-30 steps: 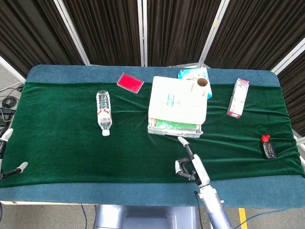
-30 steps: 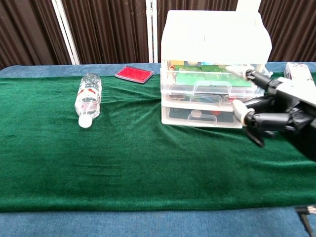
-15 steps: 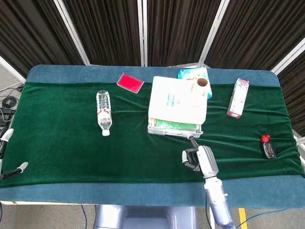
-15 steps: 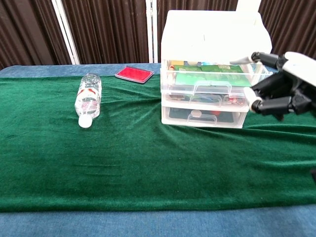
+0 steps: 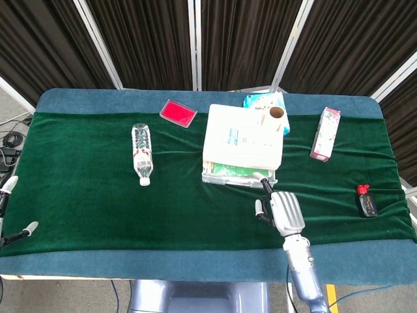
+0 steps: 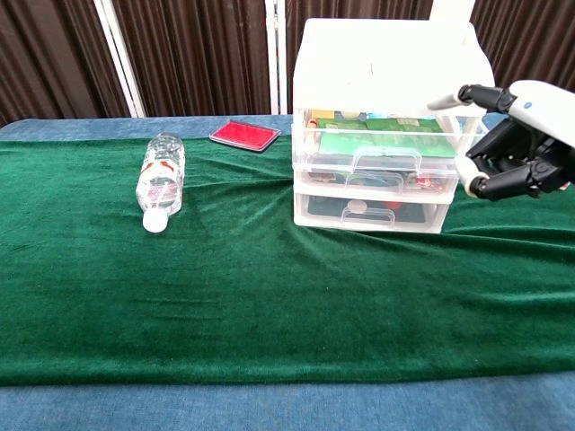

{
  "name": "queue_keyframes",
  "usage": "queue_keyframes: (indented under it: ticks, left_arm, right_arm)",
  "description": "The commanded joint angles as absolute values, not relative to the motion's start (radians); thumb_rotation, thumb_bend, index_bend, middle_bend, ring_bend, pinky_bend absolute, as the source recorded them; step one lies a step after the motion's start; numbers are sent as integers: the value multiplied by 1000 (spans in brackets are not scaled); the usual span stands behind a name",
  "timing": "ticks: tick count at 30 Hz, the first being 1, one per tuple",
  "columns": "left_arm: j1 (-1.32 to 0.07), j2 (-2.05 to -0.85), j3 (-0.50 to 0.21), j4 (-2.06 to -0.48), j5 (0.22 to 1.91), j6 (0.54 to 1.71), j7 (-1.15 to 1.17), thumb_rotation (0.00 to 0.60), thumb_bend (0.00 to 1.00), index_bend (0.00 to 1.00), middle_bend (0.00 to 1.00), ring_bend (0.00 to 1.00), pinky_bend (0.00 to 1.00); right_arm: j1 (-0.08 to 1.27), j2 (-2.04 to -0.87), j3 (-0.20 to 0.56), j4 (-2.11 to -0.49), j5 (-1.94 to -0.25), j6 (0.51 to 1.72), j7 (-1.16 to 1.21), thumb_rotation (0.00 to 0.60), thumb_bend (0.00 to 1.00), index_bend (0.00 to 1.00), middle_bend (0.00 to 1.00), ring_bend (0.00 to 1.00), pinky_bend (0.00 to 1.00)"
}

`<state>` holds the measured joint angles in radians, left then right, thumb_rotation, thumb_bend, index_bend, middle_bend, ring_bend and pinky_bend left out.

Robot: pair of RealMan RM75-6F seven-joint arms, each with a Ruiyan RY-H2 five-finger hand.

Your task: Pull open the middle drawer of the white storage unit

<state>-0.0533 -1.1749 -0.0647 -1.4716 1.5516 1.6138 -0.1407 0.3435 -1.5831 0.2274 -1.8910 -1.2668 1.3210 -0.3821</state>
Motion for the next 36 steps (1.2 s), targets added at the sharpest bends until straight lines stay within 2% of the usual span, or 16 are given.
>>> queue_keyframes:
  ticks: [1, 22, 25, 29, 36]
  left_arm:
    - [-54, -1175, -65, -1471, 1552, 1614, -141, 600, 0, 0, 0, 0, 0]
    - [-55, -1174, -62, -1471, 1553, 1609, -142, 600, 0, 0, 0, 0, 0]
    - [-55, -1173, -63, -1471, 1553, 1610, -145, 600, 0, 0, 0, 0, 0]
    - [-56, -1174, -62, -1470, 1552, 1606, -145, 600, 0, 0, 0, 0, 0]
    - [-56, -1173, -63, -1471, 1552, 1608, -145, 600, 0, 0, 0, 0, 0]
  right_arm:
    - [359, -1581, 240, -1907, -1229, 1314, -418, 600, 512, 174, 860, 908, 807]
    - [442, -1583, 272, -1949, -1021, 1290, -570, 600, 540, 206, 875, 919, 809]
    - [454, -1590, 275, -1944, -1009, 1294, -574, 600, 540, 232, 880, 923, 810]
    - [461, -1595, 273, -1944, -1016, 1309, -573, 600, 543, 335, 884, 929, 812]
    - [466, -1592, 263, -1956, -1022, 1325, -576, 600, 544, 394, 891, 936, 816]
